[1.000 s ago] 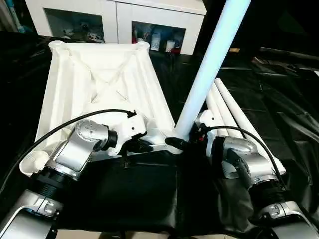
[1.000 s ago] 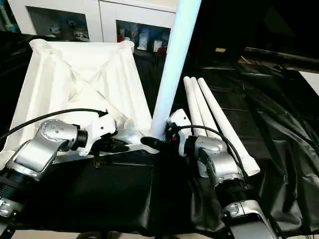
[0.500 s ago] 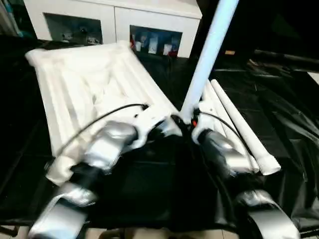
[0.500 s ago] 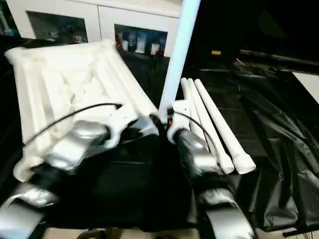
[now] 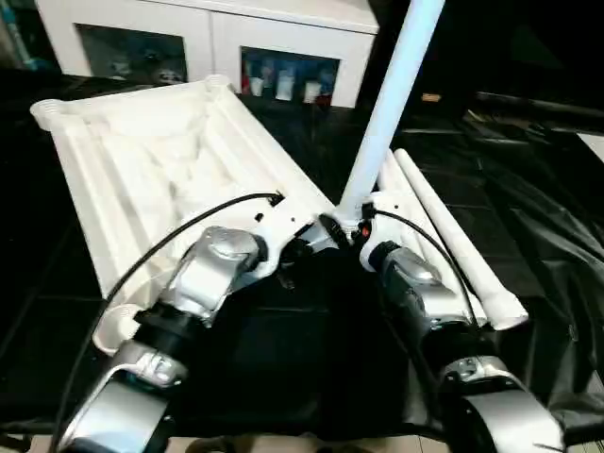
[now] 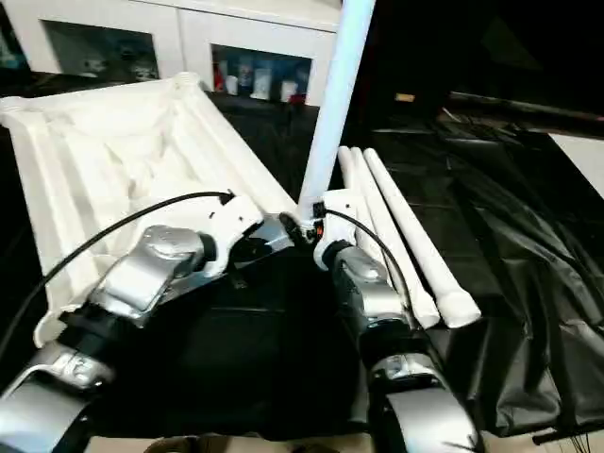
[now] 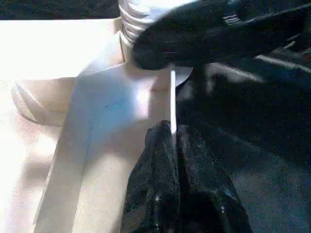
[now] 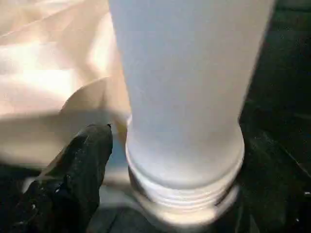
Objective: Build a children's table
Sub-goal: Rotate leg to tighten
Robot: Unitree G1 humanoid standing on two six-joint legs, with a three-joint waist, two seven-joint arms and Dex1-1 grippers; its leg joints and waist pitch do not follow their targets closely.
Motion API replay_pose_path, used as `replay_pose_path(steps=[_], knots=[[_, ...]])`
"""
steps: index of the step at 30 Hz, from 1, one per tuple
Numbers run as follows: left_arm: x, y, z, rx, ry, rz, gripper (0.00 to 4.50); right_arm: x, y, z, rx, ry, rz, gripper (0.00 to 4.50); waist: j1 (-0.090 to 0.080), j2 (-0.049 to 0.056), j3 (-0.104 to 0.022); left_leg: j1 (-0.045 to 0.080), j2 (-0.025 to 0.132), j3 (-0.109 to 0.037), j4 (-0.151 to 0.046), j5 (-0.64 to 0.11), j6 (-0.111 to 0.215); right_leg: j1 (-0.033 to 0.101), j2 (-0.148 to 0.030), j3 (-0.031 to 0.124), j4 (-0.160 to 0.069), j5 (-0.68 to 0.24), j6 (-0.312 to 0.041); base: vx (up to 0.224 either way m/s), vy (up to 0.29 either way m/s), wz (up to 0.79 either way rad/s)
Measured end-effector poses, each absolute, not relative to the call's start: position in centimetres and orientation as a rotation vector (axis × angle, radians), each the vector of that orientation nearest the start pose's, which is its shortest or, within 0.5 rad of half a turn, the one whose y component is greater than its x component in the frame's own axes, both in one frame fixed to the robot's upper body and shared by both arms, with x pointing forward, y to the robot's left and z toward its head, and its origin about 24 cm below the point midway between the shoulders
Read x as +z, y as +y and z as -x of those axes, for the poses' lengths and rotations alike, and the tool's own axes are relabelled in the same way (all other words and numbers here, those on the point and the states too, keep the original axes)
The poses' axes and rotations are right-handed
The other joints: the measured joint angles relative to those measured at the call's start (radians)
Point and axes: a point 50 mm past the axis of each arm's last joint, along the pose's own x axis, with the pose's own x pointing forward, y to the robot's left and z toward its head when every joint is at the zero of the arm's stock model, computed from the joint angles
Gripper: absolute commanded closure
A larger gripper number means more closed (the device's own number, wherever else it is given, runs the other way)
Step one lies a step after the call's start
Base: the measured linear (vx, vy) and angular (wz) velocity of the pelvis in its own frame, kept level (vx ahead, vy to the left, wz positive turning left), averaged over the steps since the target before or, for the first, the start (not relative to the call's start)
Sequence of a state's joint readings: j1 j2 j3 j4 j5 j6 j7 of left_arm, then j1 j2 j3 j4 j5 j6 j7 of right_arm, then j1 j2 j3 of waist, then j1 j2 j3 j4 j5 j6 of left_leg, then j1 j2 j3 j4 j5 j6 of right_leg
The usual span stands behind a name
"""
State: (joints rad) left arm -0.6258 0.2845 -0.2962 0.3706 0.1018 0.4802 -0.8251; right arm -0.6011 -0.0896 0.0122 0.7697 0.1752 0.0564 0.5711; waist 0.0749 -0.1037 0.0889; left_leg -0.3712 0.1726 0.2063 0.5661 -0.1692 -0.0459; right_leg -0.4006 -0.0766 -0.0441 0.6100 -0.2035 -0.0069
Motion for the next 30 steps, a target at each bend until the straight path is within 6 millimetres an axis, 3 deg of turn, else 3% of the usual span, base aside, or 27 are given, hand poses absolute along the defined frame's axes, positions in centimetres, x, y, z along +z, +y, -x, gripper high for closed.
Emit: replay_pose_path(steps=[6, 11, 26, 30], knots=[[7.9, 13.0, -32.0, -1.083, 0.468, -0.453, 4.50, 4.1, -12.4, -33.0, 0.883, 0.257, -0.060, 0.62, 0.003, 0.001, 0.000, 0.000, 0.001, 0.000, -0.003, 0.001, -0.001, -0.002, 0.002, 0.000, 0.000, -0.003, 0.000, 0.000, 0.000, 0.00], [8.1, 14.3, -30.8, -1.194, 0.491, -0.443, 4.50, 3.9, -12.4, -31.8, 1.019, 0.290, -0.078, 0.62, 0.014, 0.002, 0.001, -0.003, 0.001, 0.000, -0.003, 0.003, 0.004, -0.004, 0.001, 0.000, -0.001, -0.005, -0.002, 0.000, 0.000, 0.00], [8.1, 14.9, -30.4, -1.217, 0.501, -0.449, 4.50, 4.5, -12.3, -31.5, 1.093, 0.285, -0.072, 1.61, 0.013, 0.002, 0.002, -0.002, 0.001, 0.001, -0.002, 0.003, 0.004, -0.003, 0.001, 0.000, 0.000, -0.005, -0.002, 0.000, 0.000, 0.00], [8.1, 14.9, -30.4, -1.219, 0.500, -0.446, 4.50, 4.5, -12.1, -31.5, 1.086, 0.284, -0.076, 1.69, 0.013, 0.002, 0.002, -0.002, 0.001, 0.001, -0.002, 0.003, 0.004, -0.003, 0.001, 0.000, 0.001, -0.005, -0.002, 0.000, 0.000, 0.00]])
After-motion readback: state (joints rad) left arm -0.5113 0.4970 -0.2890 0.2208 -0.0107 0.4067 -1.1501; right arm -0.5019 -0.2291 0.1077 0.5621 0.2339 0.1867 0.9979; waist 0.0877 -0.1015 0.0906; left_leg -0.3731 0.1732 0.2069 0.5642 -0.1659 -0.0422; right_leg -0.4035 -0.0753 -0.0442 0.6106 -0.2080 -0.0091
